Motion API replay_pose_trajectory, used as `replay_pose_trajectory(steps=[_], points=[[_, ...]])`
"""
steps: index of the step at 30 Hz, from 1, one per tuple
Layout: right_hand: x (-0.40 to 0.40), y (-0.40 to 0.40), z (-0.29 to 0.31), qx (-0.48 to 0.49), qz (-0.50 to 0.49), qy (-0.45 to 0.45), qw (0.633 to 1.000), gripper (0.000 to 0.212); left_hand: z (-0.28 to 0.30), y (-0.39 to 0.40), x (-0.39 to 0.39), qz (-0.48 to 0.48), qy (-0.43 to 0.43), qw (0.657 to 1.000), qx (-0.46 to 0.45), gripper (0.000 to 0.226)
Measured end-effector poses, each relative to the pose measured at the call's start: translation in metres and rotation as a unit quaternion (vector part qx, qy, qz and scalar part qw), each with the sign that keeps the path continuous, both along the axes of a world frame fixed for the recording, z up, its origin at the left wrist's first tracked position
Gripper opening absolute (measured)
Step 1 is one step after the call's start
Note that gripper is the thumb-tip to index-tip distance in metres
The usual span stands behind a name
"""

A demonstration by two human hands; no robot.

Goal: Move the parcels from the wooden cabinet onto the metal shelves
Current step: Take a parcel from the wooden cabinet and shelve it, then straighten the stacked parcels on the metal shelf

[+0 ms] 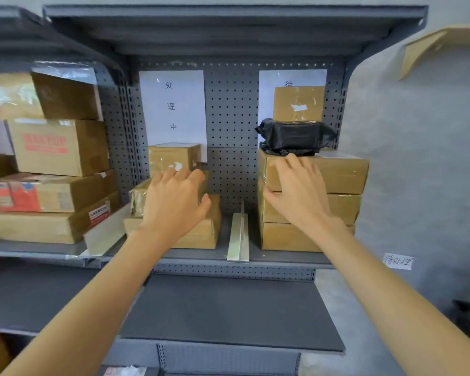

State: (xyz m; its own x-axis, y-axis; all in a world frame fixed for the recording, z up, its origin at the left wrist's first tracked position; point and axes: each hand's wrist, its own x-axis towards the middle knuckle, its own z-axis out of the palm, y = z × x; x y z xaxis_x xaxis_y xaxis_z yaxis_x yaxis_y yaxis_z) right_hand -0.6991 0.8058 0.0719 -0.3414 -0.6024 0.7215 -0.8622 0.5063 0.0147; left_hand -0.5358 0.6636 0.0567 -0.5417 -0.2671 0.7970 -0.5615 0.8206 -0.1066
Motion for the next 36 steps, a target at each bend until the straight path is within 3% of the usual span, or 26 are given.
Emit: replay_pose_trajectory(steps=[9, 23, 31, 36], points=[[0.112, -0.08, 0.008, 0.028, 0.065, 0.01, 0.997, 0.046, 0.003, -0.056, 0.133, 0.084, 0.019, 0.996, 0.017, 0.029], [0.405, -0.294, -0.006, 0.015, 0.195, -0.015, 0.981, 0.04, -0.01, -0.214, 0.454, 0.229, -0.008, 0.973, 0.042, 0.03], [0.52, -0.405, -0.016, 0.038, 0.237, -0.001, 0.971, 0.044, -0.026, -0.303, 0.572, 0.271, 0.026, 0.959, 0.081, 0.033], [0.578, -0.486, -0.026, 0.042, 0.258, -0.002, 0.965, 0.043, -0.032, -0.372, 0.634, 0.31, 0.004, 0.945, 0.102, 0.042]])
